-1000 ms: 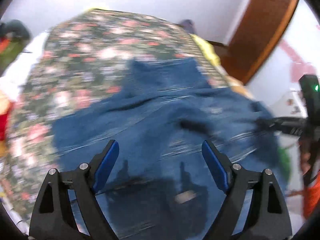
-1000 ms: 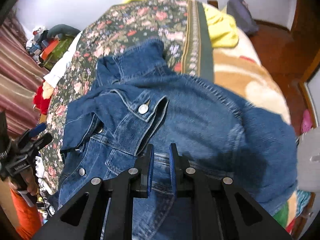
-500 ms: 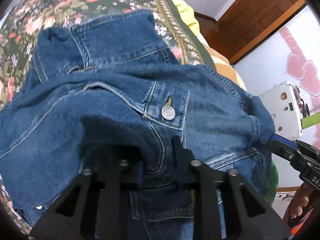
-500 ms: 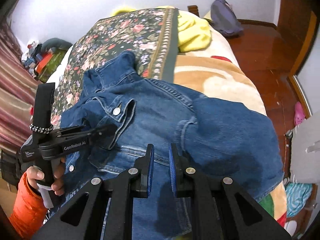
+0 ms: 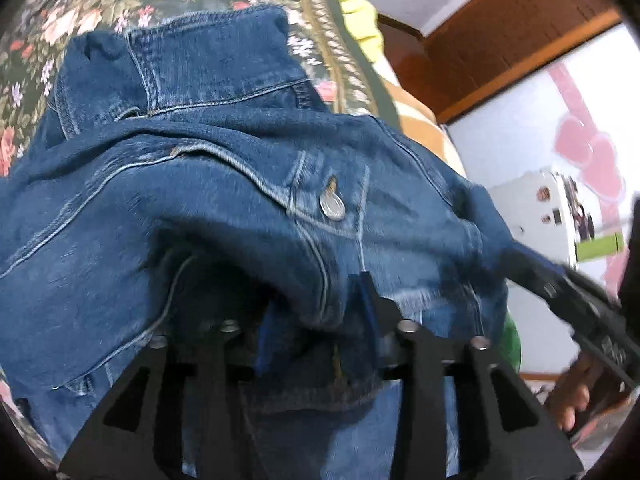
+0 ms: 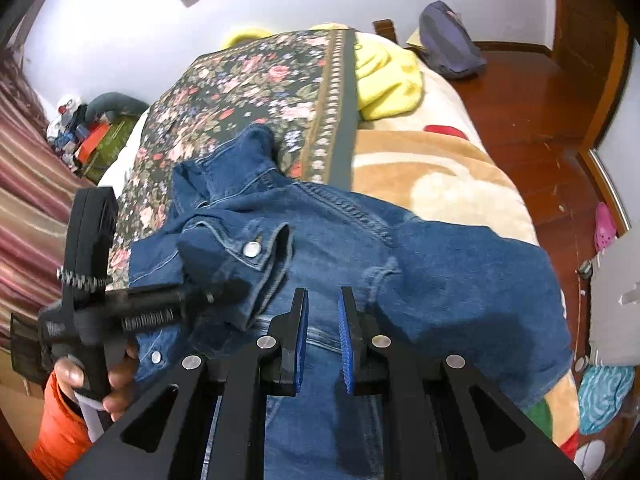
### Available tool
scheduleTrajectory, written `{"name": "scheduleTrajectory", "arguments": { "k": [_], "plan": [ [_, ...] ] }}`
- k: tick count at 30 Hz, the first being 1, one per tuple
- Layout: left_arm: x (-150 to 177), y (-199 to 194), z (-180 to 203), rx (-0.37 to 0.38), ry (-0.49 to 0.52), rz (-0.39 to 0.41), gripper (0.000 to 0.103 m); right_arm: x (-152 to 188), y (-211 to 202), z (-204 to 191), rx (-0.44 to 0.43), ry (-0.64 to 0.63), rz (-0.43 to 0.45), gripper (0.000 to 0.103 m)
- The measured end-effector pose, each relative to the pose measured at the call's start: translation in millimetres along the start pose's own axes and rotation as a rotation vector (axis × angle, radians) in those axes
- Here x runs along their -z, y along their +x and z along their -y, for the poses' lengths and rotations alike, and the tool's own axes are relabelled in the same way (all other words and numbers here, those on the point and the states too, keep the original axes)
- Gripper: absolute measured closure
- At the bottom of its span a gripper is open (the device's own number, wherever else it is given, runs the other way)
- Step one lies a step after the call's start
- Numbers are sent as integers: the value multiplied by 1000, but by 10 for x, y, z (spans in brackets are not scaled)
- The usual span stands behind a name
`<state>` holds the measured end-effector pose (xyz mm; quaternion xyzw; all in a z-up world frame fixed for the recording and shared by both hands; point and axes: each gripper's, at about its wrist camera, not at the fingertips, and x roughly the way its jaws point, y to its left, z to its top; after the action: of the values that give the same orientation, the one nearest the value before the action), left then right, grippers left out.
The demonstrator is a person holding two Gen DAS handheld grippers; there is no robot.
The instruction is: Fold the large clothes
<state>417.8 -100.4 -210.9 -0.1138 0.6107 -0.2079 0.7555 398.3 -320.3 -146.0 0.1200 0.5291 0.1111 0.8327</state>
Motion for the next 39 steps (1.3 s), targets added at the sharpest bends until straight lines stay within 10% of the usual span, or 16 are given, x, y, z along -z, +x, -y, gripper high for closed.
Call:
{"name": "scheduleTrajectory", "arguments": {
  "k": [5, 10, 17, 23, 27, 31, 39],
  "plan": [
    [99, -609, -104, -38, 74, 143, 43, -83, 211, -272, -20, -41, -36, 92],
    [171, -1180, -651, -258, 69, 340, 20, -137, 475, -715, -58, -109, -69, 92],
    [572, -838, -1830, -629, 9, 183, 20, -37, 1042, -1166, 28, -303, -152, 92],
    [969, -633, -2369, -661, -30, 156, 14, -43, 1095, -954, 18, -328, -177, 87],
    [1136, -641, -2629, -757, -22, 132, 8, -35, 1027, -804, 163, -337, -138, 28],
    [1226, -704, -2716, -768, -23, 143, 7, 12, 1097, -663, 274, -369, -172, 27],
    [1254, -878, -2687, -762, -52, 141, 11, 5, 714, -569, 197, -248, -118, 27]
  ]
}}
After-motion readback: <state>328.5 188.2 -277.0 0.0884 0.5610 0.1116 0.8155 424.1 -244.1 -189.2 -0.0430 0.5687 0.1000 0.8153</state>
